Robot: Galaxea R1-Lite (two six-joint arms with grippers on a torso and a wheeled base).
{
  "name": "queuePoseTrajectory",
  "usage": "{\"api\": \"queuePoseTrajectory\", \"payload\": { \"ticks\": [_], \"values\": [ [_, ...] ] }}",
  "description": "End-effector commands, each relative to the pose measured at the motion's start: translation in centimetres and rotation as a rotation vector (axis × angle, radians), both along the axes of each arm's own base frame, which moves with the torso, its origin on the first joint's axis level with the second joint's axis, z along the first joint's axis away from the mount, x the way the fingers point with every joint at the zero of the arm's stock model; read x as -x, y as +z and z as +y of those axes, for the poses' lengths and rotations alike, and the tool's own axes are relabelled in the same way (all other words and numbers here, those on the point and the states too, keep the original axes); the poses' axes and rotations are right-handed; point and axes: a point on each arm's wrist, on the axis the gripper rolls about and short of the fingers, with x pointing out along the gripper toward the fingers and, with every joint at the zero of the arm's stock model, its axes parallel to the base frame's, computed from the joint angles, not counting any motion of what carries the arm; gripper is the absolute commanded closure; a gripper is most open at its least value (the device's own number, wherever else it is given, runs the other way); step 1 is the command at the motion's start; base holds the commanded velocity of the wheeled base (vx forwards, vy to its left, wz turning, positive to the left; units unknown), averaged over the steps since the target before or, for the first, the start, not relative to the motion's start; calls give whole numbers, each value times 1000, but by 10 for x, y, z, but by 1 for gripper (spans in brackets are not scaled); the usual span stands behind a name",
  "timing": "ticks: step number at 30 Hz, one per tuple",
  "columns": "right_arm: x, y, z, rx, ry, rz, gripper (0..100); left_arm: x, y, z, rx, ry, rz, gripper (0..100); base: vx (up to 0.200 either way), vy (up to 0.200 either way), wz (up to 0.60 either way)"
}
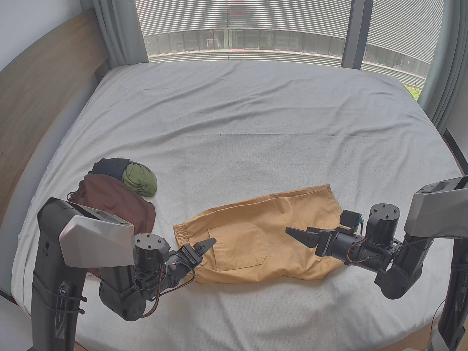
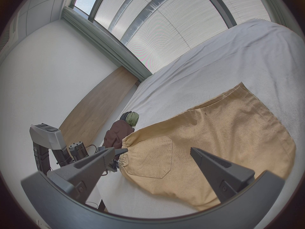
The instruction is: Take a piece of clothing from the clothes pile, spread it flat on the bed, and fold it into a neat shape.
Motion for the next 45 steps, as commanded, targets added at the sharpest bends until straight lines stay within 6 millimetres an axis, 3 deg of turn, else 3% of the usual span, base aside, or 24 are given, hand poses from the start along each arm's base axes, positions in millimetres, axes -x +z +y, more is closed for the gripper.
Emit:
{"api": "queuePoseTrajectory", "payload": {
  "ticks": [1,12,20,29,45],
  "values": [
    [0,-1,0,1,1,2,0,1,-1,0,-2,-1,4,100,0,0,0],
    [0,0,0,0,-1,1,0,2,-1,1,-6,0,7,100,0,0,0],
    [0,1,-1,-1,-4,-2,0,9,12,7,-56,-19,-29,100,0,0,0],
    [-2,2,-5,-2,-16,-5,0,16,22,34,-123,6,-37,100,0,0,0],
    [-2,1,-4,-1,-14,-4,0,20,34,62,-153,50,-48,100,0,0,0]
  ]
}}
